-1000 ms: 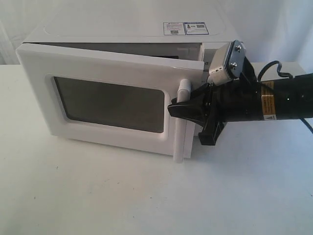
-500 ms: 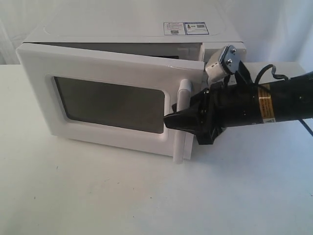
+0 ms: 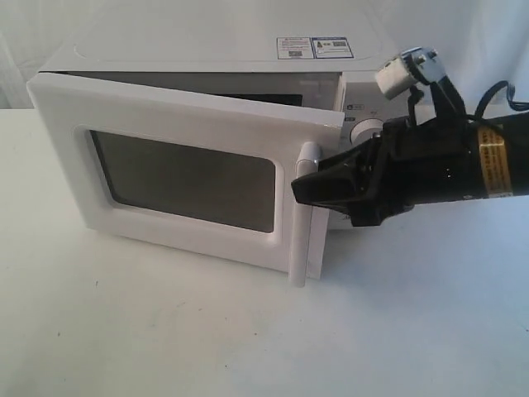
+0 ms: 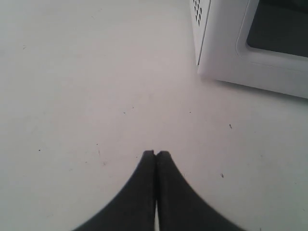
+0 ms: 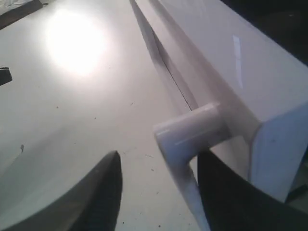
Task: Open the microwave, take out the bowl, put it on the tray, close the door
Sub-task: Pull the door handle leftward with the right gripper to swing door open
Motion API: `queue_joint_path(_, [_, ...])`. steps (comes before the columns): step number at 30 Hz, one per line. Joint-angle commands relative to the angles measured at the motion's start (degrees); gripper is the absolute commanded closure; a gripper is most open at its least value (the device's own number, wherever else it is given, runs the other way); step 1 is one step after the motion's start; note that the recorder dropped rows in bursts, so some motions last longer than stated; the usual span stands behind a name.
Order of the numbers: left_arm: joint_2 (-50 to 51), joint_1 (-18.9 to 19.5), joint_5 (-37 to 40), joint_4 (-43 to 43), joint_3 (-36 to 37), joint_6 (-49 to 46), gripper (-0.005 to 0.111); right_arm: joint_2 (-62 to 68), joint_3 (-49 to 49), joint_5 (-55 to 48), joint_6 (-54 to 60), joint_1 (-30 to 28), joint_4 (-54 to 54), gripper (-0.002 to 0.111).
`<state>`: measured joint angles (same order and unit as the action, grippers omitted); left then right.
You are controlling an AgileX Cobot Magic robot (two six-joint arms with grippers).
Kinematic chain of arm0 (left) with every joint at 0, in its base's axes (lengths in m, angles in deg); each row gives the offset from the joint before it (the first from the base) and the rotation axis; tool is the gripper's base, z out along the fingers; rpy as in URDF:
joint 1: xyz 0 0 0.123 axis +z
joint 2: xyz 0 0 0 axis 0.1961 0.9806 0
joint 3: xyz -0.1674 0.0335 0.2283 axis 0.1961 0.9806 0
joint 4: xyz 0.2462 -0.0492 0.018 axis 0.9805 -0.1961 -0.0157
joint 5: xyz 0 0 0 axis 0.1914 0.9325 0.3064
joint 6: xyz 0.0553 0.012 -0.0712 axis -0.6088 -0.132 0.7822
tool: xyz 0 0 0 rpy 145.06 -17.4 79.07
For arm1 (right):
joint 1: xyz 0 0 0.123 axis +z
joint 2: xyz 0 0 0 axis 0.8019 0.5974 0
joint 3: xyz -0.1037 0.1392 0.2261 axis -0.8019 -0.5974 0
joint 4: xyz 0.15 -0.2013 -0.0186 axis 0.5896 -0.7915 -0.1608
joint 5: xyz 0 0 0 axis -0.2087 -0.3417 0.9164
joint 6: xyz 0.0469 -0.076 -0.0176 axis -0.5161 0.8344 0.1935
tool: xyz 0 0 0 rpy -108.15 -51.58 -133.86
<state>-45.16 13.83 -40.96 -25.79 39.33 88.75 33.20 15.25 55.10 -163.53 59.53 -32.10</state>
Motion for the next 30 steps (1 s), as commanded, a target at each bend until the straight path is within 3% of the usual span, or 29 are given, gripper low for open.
queue_joint_path(1, [-0.3,-0.4,-0.1,-0.3,0.2,0.5,0.107,-4.9,-3.9,-0.1,-0.7,-3.6,0.3,0.062])
queue_joint_path(3, [-0.3,-0.4,-0.1,-0.3,0.2,0.5,0.107,-7.1,-5.8,-2.8,-0.7,-5.7,0.3,0.063])
queue_joint_path(6, [-0.3,-0.4,-0.1,-0.3,0.2,0.5,0.107,-8.8,-7.4,-12.9,-0.7,-6.4,0.3,0.073])
queue_joint_path(11, [-0.3,-0.4,-0.1,-0.3,0.2,0.5,0.107,-6.7,-7.6,-21.2,0.9,-6.2,3.8,0.108])
queue_joint_path(16, [-0.3,-0.4,-0.1,-0.3,0.2,0.5,0.107,-1.5,-6.5,-14.8,18.5,-6.2,22.7,0.108])
queue_joint_path(22, [-0.3,-0.4,-0.1,-0.3,0.2,0.5,0.107,3.2,-3.3,-4.8,23.0,-6.2,24.4,0.108])
queue_joint_path(24, [-0.3,-0.4,-0.1,-0.3,0.2,0.5,0.107,4.4,-2.6,-0.4,23.0,-6.2,22.5,0.108])
queue_joint_path(27, [-0.3,-0.4,-0.1,-0.3,0.2,0.5,0.107,5.2,-1.8,11.6,22.2,-6.2,10.7,0.108])
queue_joint_path(30, [-0.3,-0.4,-0.1,-0.3,0.2,0.5,0.107,5.0,-1.8,12.9,19.9,-6.2,2.1,0.108])
